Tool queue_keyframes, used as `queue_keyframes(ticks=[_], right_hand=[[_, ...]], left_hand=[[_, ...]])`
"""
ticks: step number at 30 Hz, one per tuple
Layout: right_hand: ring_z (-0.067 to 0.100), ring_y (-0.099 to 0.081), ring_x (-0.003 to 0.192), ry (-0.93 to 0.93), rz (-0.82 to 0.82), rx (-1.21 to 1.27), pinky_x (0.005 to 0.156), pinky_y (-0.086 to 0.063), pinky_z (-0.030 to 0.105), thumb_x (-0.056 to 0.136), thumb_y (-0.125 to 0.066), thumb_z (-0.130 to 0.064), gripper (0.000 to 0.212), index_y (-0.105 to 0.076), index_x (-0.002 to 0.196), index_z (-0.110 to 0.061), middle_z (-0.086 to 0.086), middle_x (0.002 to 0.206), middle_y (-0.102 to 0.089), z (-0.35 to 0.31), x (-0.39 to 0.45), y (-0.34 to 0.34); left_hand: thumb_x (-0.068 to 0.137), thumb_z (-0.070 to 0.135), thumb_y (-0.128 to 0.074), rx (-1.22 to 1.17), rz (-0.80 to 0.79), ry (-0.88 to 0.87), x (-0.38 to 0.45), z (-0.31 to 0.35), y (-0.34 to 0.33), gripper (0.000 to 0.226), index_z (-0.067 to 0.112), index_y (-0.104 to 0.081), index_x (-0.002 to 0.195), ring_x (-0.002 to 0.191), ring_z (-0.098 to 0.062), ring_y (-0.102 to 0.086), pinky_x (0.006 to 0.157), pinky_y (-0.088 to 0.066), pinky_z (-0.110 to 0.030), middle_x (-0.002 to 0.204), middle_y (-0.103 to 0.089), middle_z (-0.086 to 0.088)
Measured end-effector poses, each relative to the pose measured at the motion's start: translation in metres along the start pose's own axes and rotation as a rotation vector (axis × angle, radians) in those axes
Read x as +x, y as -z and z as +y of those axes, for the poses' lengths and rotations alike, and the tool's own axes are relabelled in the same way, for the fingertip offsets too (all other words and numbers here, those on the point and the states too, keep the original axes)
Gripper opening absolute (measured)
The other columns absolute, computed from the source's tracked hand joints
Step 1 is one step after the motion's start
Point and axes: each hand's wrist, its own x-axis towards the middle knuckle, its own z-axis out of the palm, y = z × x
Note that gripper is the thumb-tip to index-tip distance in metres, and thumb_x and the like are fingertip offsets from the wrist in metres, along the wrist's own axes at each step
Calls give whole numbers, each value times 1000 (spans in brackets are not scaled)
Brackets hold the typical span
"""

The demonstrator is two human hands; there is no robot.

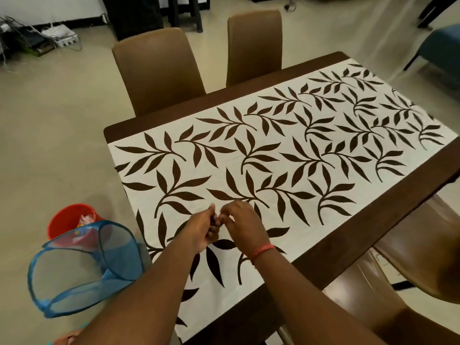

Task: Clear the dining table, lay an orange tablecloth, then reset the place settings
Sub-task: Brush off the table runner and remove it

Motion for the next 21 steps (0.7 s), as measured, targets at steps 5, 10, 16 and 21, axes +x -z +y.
queue_keyframes(ticks=[5,10,16,21], right_hand=[[13,-53,102,-89,-70,-184,89,-47,26,98,-55,-35,20,-65,109,-22,-4,105,-62,29,-29,26],[25,-52,115,-152,-278,-432,96,-49,40,98,-51,-38,32,-59,123,-18,4,121,-57,47,-31,63],[30,-44,130,-72,-339,-555,102,-45,49,96,-49,-48,56,-40,143,-18,7,142,-45,36,-67,85],[32,-31,141,28,-382,-576,109,-37,52,95,-45,-52,69,-26,152,-20,7,157,-28,34,-128,95]], left_hand=[[99,53,-50,351,144,-118,-31,0,2,44,16,-53,75,48,-12,-36,47,-32,-25,62,-48,-1],[104,44,-42,987,273,-515,-66,-4,8,48,8,-70,89,94,-30,-65,81,-49,-35,91,-69,-11],[102,36,-41,1416,507,-656,-121,-53,19,40,12,-70,89,79,-20,-60,72,-48,-31,84,-65,-4],[103,31,-42,1530,588,-585,-153,-114,1,35,11,-72,97,83,-19,-64,75,-49,-28,93,-70,-5]])
